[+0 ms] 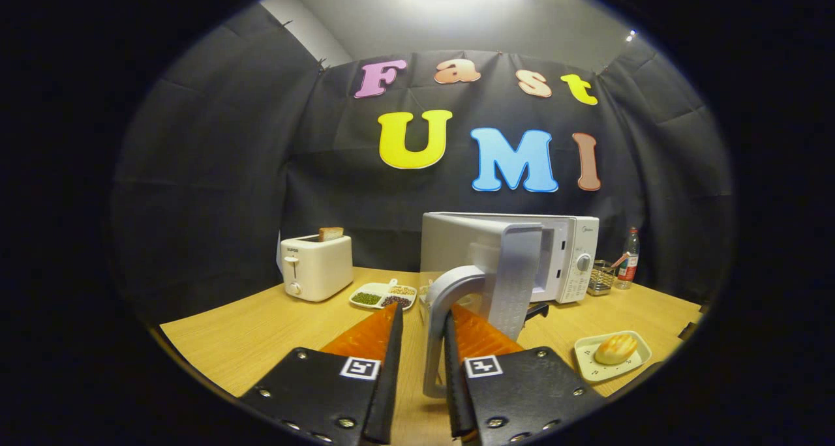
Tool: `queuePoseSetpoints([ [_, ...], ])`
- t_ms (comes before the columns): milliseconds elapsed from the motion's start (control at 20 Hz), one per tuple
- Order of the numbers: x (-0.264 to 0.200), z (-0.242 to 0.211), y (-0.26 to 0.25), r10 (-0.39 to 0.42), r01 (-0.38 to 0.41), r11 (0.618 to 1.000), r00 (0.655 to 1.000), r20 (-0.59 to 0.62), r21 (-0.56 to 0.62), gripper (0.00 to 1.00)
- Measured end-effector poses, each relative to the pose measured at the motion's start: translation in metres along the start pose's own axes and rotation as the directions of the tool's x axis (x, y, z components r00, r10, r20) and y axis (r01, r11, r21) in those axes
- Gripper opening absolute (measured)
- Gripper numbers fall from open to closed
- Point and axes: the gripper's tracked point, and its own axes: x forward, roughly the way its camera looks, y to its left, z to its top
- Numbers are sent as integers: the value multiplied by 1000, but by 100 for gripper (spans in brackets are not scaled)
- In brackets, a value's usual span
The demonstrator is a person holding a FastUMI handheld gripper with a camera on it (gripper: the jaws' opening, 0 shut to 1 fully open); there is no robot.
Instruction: Open the microwave, put the food inside, and close the microwave door.
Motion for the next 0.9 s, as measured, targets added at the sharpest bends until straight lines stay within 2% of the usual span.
queuePoseSetpoints([
  [50,-5,3,4,37,-37,999,999,9,10,44],
  [100,-12,7,6,66,-66,998,998,23,4,61],
  [150,-17,8,9,101,-100,995,995,21,-24,67],
  [200,-23,7,11,134,-133,989,991,18,-60,78],
  [300,-37,10,3,186,-182,976,982,30,-116,90],
  [500,-64,24,-26,291,-275,947,954,77,-167,93],
  [600,-70,23,-56,301,-282,940,951,75,-192,93],
  [700,-70,10,-86,301,-289,937,953,34,-195,93],
  [900,-63,-26,-148,310,-317,944,947,-88,-91,93],
])
